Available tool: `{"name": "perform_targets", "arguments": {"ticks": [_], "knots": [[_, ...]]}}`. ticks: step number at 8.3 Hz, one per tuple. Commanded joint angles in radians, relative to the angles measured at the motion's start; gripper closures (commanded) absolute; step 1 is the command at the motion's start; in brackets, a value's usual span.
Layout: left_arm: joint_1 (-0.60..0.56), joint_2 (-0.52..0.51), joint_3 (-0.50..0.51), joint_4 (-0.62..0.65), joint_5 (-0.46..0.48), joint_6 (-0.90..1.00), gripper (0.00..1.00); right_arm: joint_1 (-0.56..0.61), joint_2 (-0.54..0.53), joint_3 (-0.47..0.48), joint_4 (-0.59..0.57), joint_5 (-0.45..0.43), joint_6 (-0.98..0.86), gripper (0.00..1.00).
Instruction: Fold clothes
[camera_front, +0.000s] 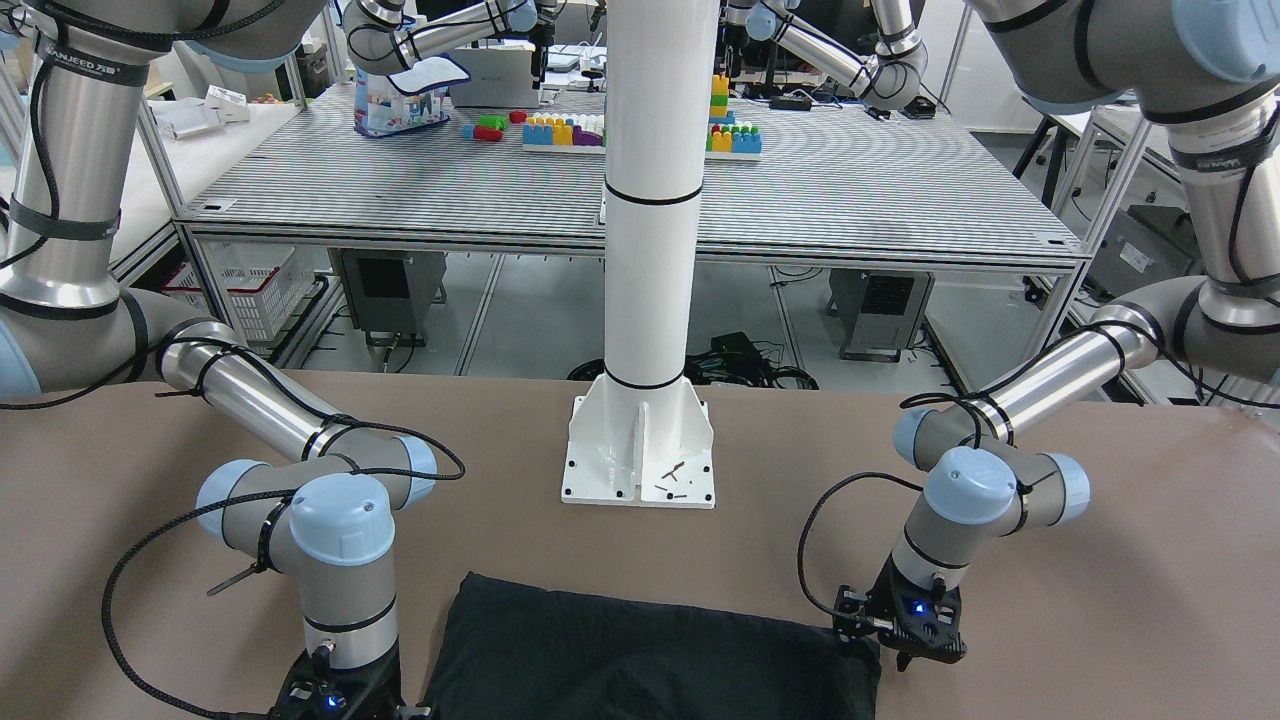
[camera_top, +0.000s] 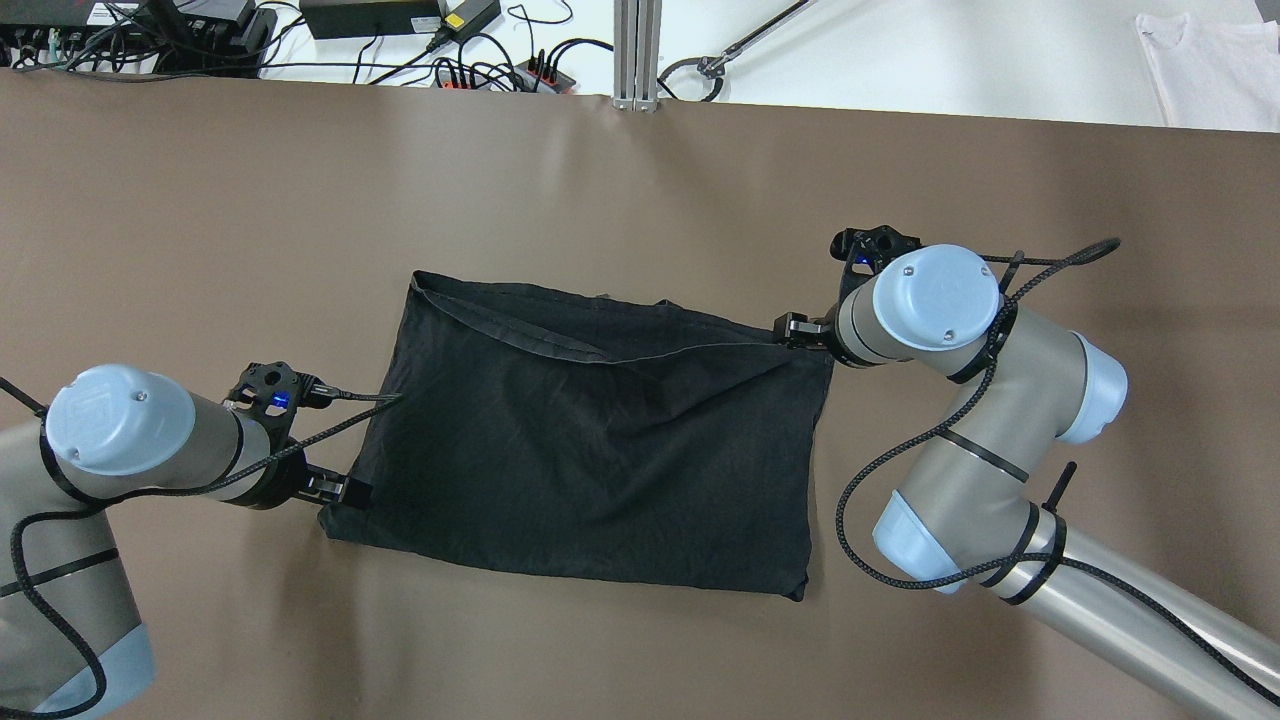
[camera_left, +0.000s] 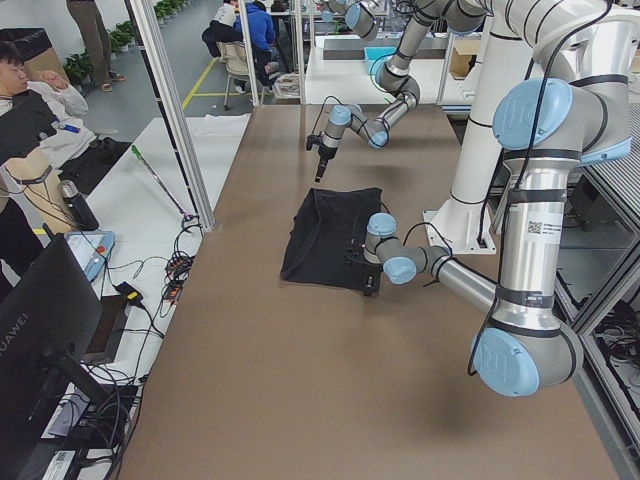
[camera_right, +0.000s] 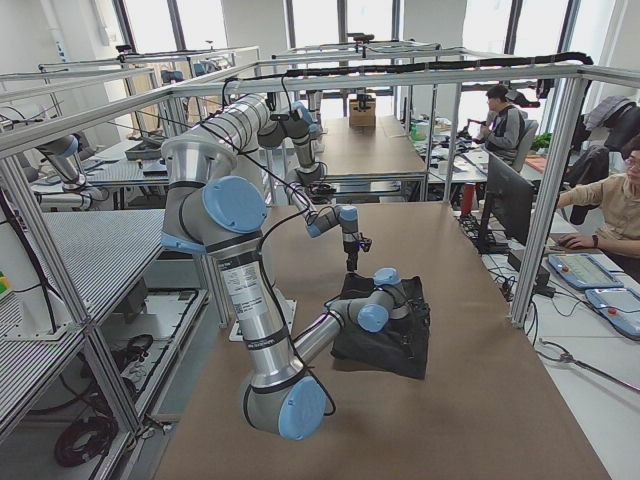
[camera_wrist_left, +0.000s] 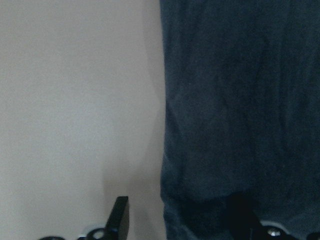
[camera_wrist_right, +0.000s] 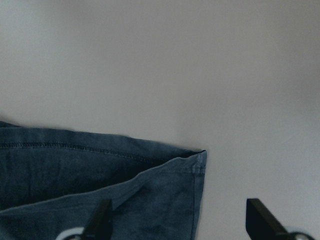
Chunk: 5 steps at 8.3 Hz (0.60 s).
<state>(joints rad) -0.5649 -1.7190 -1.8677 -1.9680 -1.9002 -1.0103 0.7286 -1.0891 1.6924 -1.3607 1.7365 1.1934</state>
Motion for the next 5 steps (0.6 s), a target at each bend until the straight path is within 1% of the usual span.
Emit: {"name": "perform_targets", "arguments": {"ticks": [1, 2, 4, 5], "knots": [[0.008, -0.005, 0.024, -0.008, 0.012, -0.001, 0.35, -0.001, 0.0, 0.0, 0.0, 0.0, 0.002, 0.06], [0.008, -0.008, 0.021, -0.008, 0.012, -0.005, 0.49, -0.001, 0.0, 0.0, 0.0, 0.0, 0.0, 0.06], [0.008, -0.013, 0.01, -0.009, 0.01, -0.051, 0.97, -0.001, -0.003, 0.001, 0.0, 0.0, 0.002, 0.06], [0.008, -0.013, 0.012, -0.017, 0.013, -0.066, 1.0, -0.009, -0.003, 0.001, 0.002, 0.0, 0.003, 0.06]]}}
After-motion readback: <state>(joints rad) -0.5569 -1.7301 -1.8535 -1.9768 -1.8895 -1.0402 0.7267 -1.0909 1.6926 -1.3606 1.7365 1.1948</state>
